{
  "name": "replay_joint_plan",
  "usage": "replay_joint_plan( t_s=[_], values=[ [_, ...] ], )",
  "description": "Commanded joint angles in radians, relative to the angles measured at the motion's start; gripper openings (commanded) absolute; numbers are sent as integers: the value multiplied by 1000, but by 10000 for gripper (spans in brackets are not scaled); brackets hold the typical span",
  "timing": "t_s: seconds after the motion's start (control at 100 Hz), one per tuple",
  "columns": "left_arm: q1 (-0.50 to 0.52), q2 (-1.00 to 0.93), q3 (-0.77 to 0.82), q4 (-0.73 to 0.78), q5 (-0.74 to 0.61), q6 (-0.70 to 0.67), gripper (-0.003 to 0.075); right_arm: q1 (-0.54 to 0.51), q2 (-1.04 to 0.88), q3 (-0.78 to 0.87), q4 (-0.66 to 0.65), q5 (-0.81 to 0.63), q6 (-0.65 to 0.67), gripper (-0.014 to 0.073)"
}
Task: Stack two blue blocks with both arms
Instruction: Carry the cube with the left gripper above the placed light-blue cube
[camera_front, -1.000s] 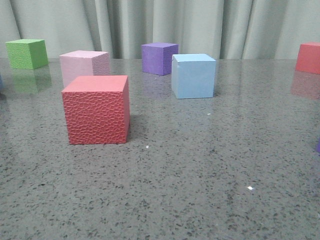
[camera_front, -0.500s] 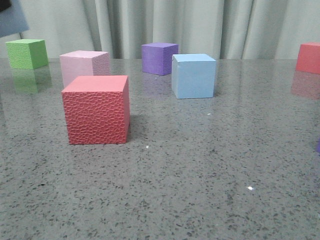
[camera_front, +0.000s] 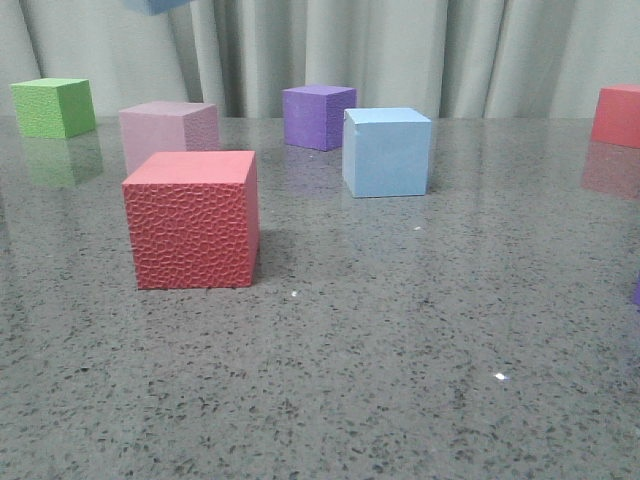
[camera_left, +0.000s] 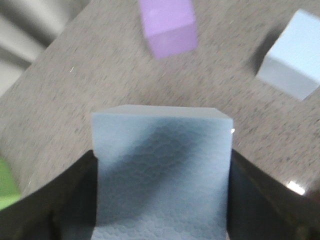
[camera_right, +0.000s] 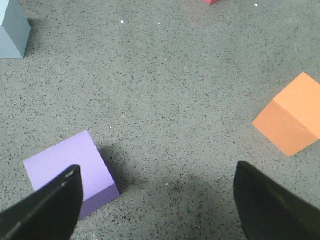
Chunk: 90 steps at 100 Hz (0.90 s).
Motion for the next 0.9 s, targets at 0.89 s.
replay_joint_plan(
  t_s=[0.89],
  values=[
    [-236, 226, -330, 44, -14, 81, 335, -5, 1, -22, -6, -53, -6, 610]
  ],
)
